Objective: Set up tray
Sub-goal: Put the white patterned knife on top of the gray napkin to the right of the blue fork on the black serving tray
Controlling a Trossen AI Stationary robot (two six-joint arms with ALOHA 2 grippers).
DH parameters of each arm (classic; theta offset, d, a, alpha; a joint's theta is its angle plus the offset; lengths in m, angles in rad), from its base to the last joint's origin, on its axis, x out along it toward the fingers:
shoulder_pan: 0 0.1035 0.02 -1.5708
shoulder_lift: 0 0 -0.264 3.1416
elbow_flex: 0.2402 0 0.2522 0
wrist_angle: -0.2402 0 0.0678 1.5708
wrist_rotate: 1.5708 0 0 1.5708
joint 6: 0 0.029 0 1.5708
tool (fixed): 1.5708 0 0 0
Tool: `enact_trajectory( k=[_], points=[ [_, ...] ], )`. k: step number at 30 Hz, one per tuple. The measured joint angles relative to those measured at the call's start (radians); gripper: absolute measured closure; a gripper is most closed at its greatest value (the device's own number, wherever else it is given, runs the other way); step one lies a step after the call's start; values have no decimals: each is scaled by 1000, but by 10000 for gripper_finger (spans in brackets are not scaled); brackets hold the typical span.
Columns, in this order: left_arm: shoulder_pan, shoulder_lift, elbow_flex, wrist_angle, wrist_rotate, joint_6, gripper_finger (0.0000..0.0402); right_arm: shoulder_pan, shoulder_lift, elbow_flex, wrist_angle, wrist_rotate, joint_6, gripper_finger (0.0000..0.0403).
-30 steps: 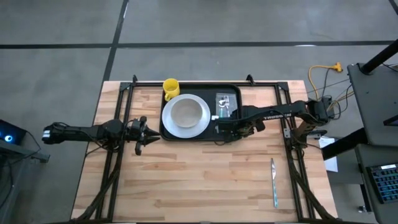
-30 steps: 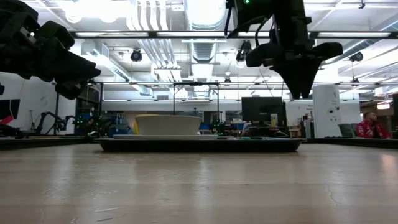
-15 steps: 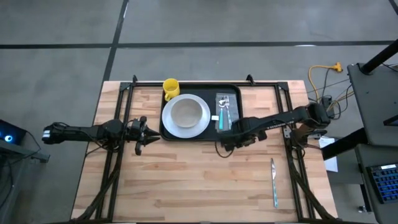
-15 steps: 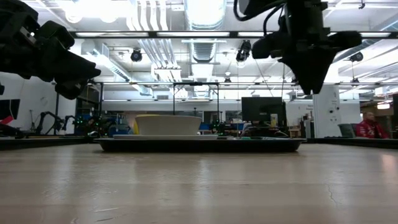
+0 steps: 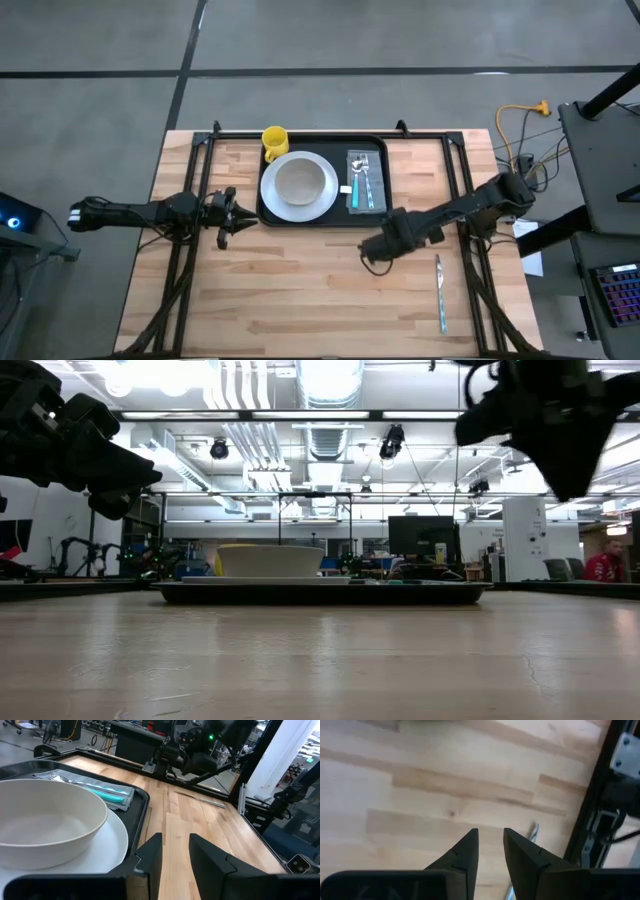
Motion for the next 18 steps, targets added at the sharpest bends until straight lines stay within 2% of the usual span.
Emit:
enact_trajectory(
  k=[7, 18],
  points=[
    [0, 0, 0, 0, 0, 0, 320, 134, 0, -63, -1, -94, 145, 333],
    [0, 0, 0, 0, 0, 0, 320, 408, 0, -102, 13, -373, 414, 324]
  ],
)
